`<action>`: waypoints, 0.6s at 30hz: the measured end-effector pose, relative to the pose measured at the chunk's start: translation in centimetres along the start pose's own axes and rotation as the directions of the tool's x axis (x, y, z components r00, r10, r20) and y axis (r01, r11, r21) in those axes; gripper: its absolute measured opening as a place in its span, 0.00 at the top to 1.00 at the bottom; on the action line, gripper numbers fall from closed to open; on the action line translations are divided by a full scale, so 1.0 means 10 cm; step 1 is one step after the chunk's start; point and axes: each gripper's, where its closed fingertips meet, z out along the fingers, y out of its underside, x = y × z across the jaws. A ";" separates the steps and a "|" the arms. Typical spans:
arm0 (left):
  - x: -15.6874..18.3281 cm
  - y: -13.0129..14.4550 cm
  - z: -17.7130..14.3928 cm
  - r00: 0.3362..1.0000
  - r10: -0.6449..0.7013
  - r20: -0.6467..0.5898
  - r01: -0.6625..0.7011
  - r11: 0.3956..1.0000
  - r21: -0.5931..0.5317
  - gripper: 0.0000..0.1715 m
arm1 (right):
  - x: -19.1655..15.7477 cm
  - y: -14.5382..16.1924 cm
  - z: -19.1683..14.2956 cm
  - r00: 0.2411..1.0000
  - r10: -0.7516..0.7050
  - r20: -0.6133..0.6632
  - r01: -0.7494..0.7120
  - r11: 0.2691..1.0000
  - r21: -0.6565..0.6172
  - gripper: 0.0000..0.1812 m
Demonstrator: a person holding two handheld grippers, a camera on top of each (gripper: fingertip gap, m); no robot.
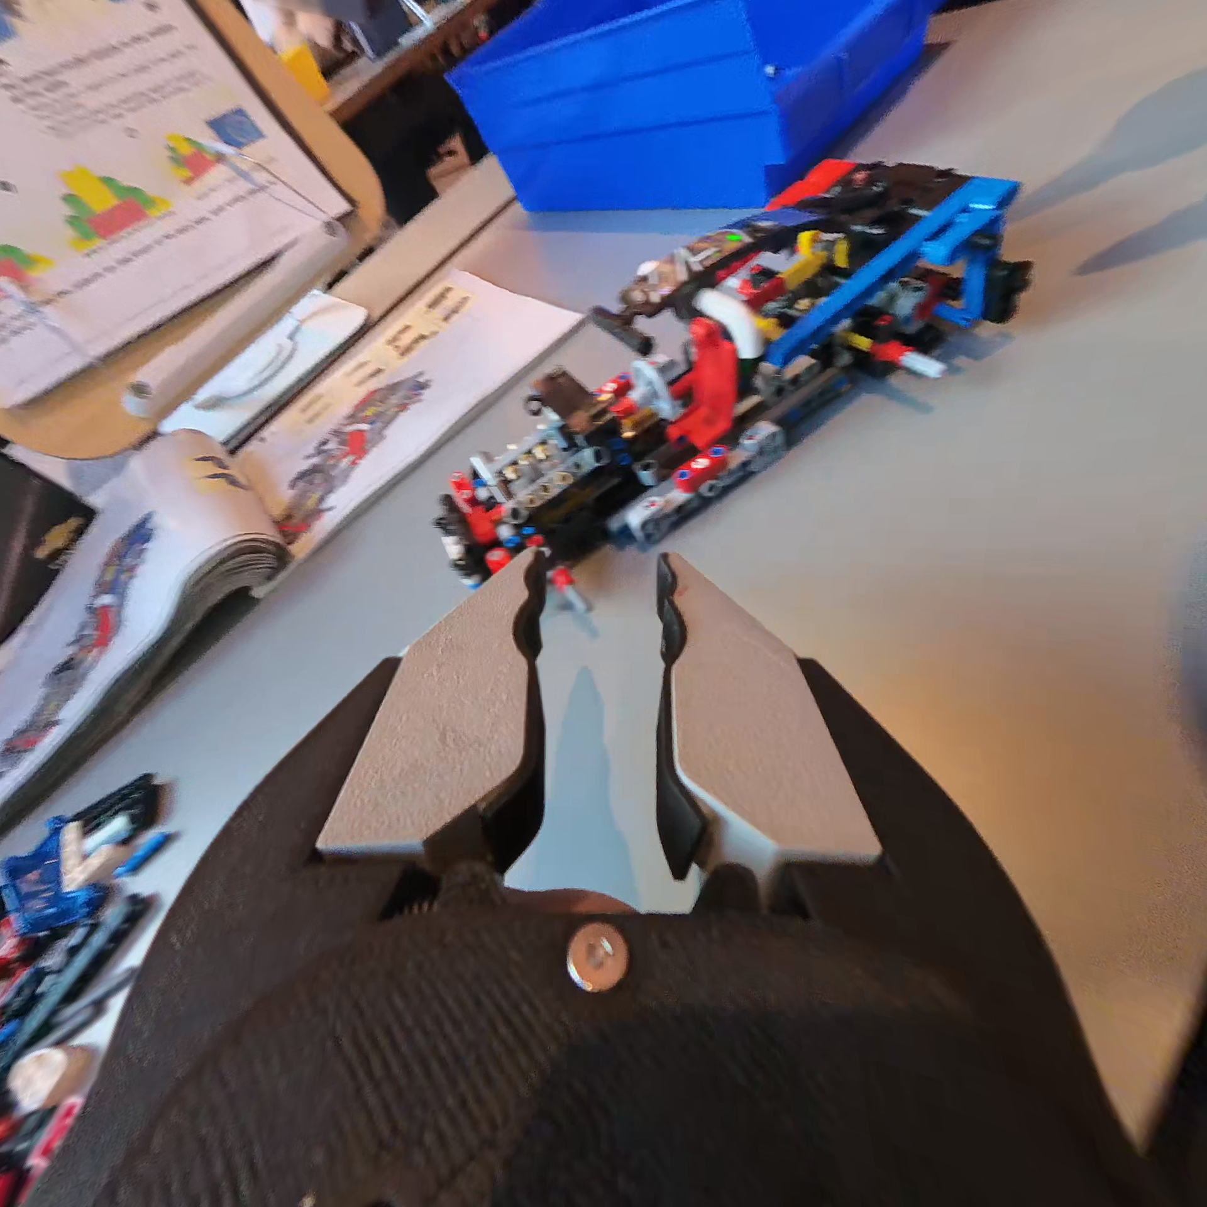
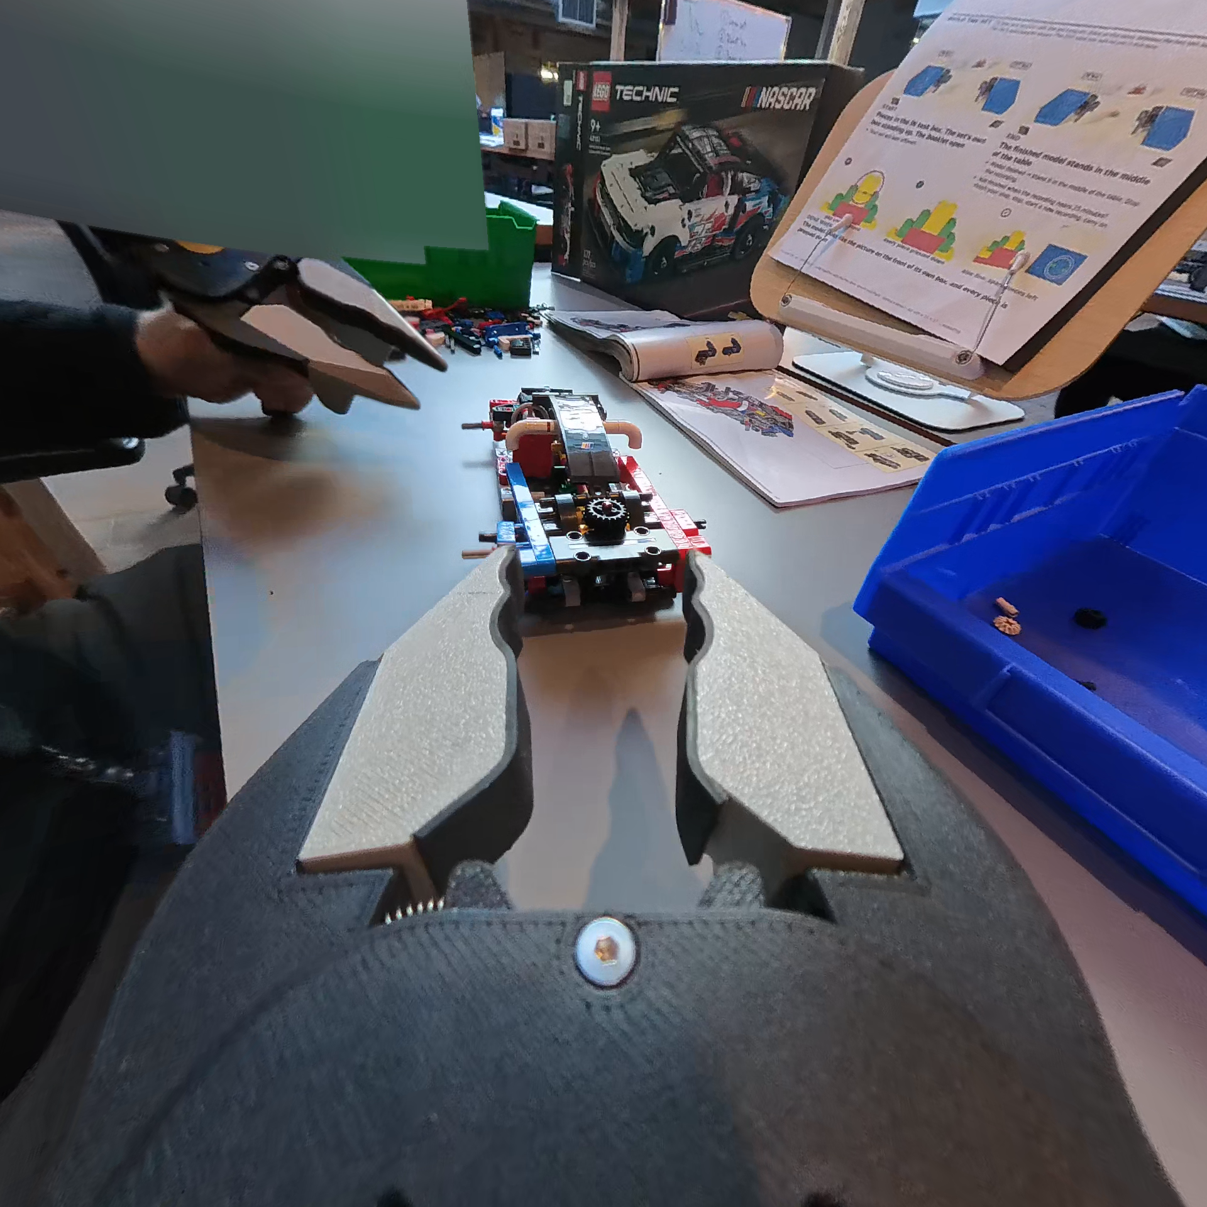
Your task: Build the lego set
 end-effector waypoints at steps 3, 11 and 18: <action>-0.48 0.06 -0.02 0.981 0.056 0.186 -0.063 0.997 0.036 0.84 | 0.02 -0.06 -0.01 1.000 0.015 0.008 -0.015 0.999 0.043 0.75; -0.83 -0.01 0.20 0.976 -0.217 0.005 0.214 0.967 0.140 0.80 | 0.06 -0.07 0.08 0.998 0.021 0.062 -0.024 0.998 0.052 0.74; -0.69 0.00 0.26 0.834 -0.403 -0.377 0.448 0.893 0.036 0.67 | -0.02 0.00 0.15 0.995 -0.018 0.101 0.018 1.000 -0.005 0.70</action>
